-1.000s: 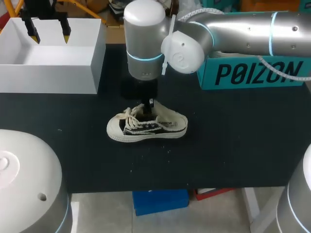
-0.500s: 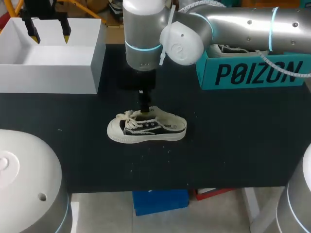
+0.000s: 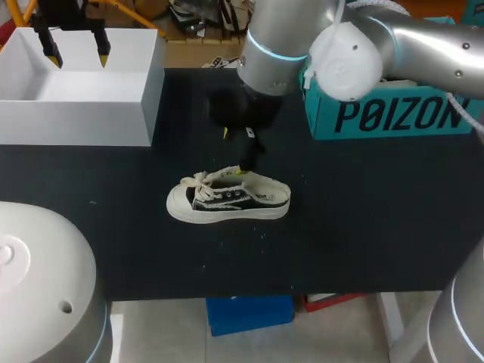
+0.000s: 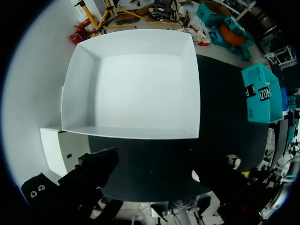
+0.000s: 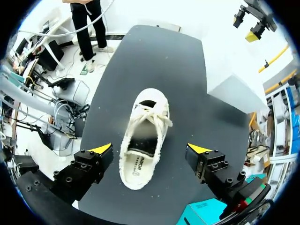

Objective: Take the shoe out of the shoebox, open the shoe tongue, remove and reinsert the insole, then place the shoe into the shoebox

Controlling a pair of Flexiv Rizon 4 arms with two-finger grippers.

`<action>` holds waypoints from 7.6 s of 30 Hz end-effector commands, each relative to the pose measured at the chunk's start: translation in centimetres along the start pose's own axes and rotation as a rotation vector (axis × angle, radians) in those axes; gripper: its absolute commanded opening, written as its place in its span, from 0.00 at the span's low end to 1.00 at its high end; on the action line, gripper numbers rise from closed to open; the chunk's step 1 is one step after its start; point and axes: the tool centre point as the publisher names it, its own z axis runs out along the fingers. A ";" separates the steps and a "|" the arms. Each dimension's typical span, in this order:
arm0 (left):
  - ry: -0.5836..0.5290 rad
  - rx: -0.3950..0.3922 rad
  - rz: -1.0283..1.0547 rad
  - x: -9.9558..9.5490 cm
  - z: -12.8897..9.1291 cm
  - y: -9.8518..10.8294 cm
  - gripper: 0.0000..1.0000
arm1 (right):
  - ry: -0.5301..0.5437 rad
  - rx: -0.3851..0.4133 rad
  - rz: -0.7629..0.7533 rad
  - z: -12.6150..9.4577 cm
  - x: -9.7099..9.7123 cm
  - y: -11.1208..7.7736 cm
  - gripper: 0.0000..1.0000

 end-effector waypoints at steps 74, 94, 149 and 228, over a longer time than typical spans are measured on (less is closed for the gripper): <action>-0.002 -0.001 -0.001 0.0 0.0 0.0 1.00 | -0.104 -0.621 0.168 8.5 3.2 -11.0 1.00; -0.002 -0.001 -0.001 0.0 0.0 0.0 1.00 | -0.082 -0.686 0.200 12.4 2.6 -10.7 1.00; -0.146 0.045 0.038 15.0 -1.4 10.3 1.00 | -0.091 -0.721 0.200 13.2 2.4 -10.0 0.00; -0.366 -0.009 0.043 30.7 15.3 20.3 1.00 | -0.091 -0.721 0.200 13.2 2.4 -10.0 0.00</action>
